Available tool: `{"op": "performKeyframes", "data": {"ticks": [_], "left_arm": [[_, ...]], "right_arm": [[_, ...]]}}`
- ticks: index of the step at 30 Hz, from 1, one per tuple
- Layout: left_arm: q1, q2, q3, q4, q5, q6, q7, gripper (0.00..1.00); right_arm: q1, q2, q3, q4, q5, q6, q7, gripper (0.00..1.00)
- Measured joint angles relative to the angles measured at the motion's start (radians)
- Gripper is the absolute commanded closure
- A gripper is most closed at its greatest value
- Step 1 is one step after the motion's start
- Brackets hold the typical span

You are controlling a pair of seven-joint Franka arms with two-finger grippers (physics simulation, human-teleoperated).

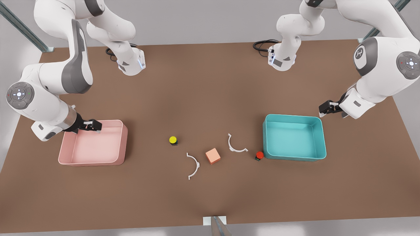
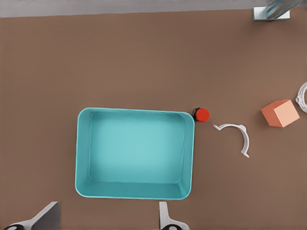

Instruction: Place the red button in the blue storage box with the left arm, and place the yellow button in the pink storage box with the right arm

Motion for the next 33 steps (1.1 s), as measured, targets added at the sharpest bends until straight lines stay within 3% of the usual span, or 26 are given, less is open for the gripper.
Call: {"op": "performKeyframes", "data": {"ticks": [3,7,9,16,33], "left_arm": [[-0.061,0.031,0.000,0.001,0.000,0.002,0.003,0.00],[-0.282,0.176,-0.002,-0.003,0.008,0.085,0.023,0.00],[-0.324,0.259,-0.003,-0.006,0.010,0.167,0.055,0.00],[-0.333,0.416,-0.001,-0.005,0.012,0.412,0.219,0.00],[-0.291,0.527,0.002,-0.107,0.006,0.664,0.495,0.00]], "right_arm": [[-0.001,0.002,0.010,-0.021,0.003,0.000,0.003,0.00],[-0.001,0.044,0.029,-0.032,0.018,0.004,0.009,0.00],[-0.003,0.072,0.033,-0.031,0.024,0.006,0.011,0.00],[0.061,0.145,0.071,-0.032,0.067,0.035,0.041,0.00],[0.267,0.332,0.074,-0.033,0.073,0.204,0.202,0.00]]}}
